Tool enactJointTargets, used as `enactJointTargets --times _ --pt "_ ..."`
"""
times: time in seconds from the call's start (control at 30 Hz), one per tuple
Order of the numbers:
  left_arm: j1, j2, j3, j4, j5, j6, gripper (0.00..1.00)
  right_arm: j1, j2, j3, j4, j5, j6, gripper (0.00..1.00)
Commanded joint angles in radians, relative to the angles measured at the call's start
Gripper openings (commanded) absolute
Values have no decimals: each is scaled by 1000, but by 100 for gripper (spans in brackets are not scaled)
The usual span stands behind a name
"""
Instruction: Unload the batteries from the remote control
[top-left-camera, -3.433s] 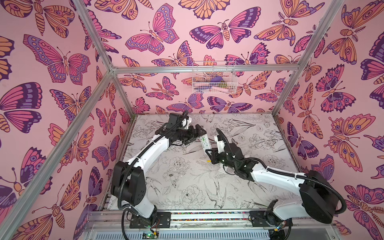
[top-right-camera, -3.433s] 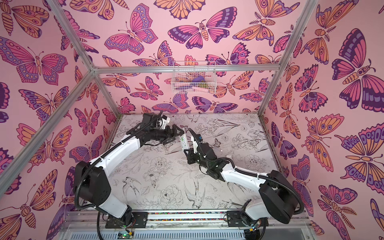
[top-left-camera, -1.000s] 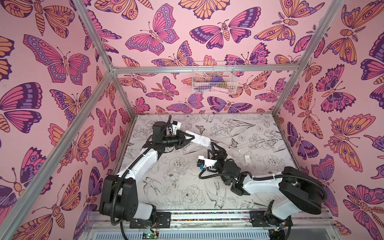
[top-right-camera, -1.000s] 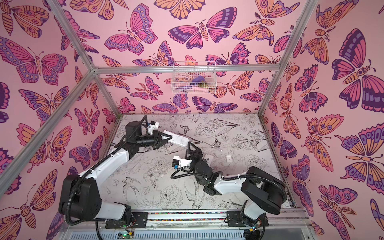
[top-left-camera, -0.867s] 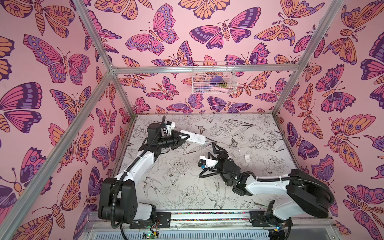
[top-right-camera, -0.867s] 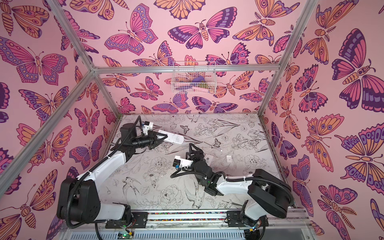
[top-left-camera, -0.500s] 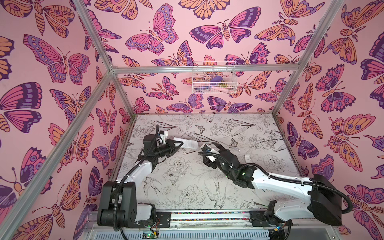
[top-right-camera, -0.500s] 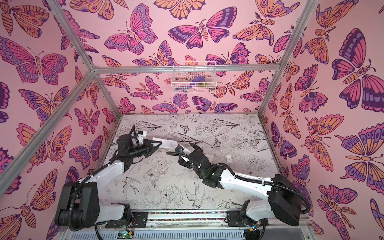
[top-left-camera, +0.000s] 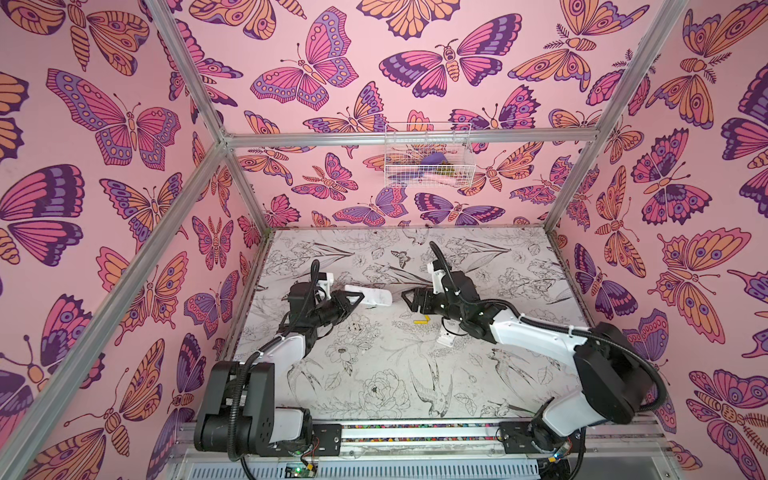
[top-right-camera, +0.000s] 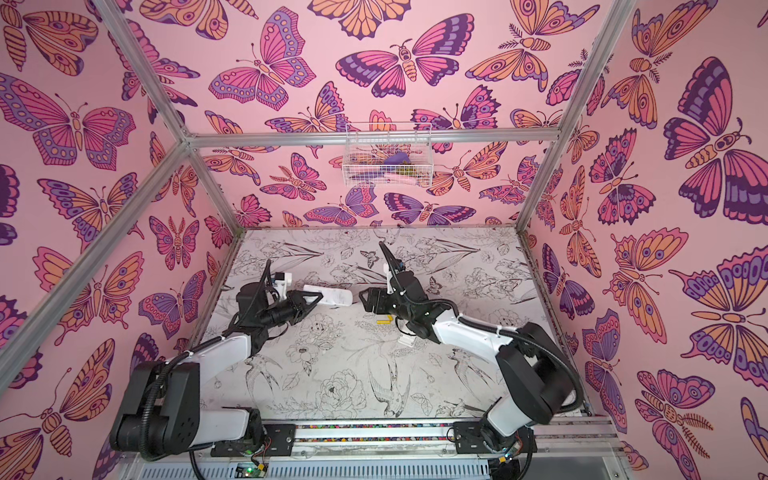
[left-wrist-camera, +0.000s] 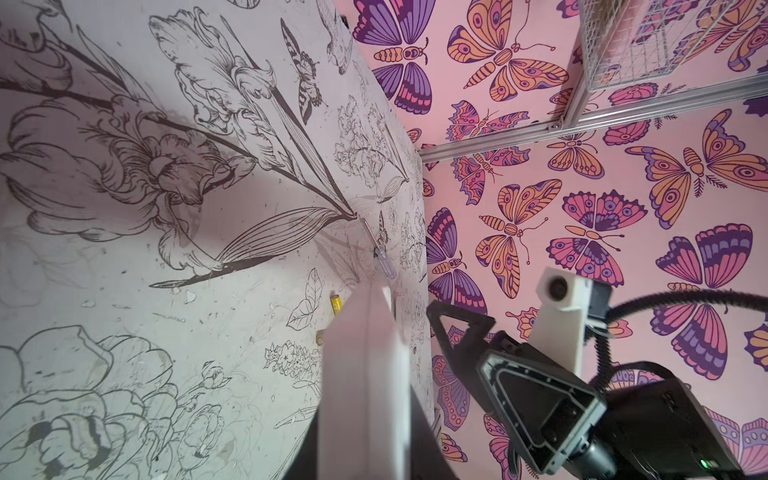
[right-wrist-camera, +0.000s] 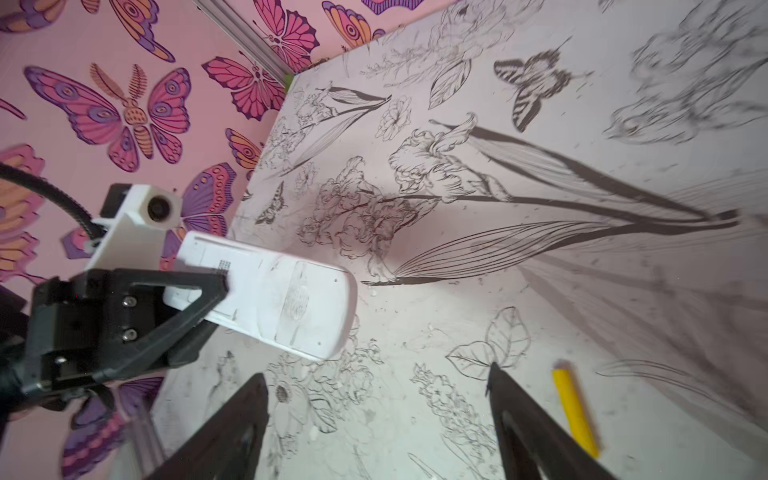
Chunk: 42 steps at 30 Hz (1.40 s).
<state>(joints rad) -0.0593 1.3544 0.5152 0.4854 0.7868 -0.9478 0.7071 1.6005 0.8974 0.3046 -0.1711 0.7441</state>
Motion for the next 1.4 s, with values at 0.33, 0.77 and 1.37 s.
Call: enactJointTargets --times 0.33,0.77,1.37 --pt "-5 -6 20 70 20 -18 0 -15 231 86 347 -303 330 76" --pt "-12 4 25 71 28 -20 0 -31 296 125 323 -320 331 66" --pt "-22 14 27 71 25 -13 0 -28 336 149 334 -365 347 53"
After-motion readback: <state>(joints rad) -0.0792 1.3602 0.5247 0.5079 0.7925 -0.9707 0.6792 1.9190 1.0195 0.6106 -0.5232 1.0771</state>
